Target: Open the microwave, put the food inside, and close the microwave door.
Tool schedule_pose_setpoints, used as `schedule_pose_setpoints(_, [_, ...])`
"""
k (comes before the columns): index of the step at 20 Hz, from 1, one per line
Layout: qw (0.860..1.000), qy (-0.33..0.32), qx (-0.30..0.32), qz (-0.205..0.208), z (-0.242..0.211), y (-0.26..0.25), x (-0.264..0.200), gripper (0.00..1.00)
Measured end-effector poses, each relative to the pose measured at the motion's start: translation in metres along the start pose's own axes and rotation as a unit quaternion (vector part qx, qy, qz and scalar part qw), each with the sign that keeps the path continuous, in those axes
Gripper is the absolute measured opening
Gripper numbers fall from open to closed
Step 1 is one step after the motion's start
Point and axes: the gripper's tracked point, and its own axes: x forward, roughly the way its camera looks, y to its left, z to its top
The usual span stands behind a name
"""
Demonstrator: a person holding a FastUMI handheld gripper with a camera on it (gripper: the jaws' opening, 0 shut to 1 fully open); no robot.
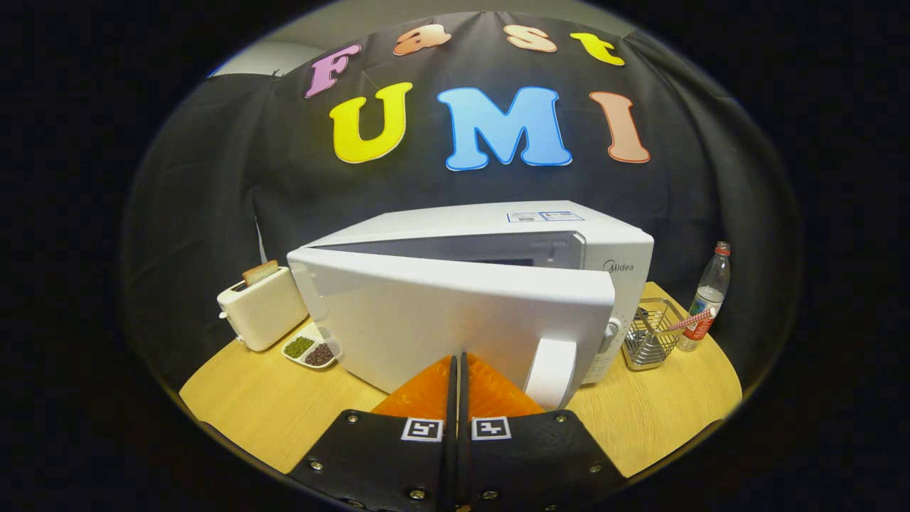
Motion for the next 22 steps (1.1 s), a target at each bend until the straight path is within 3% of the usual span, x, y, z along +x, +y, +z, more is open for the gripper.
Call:
schedule_pose_setpoints(17, [0.999,-0.026,0.040,-0.025,0.037,-0.030,0.053,0.00])
schedule_pose_setpoints(22, [0.998,-0.048,0.026,-0.022,0.052,-0.020,0.032,0.01])
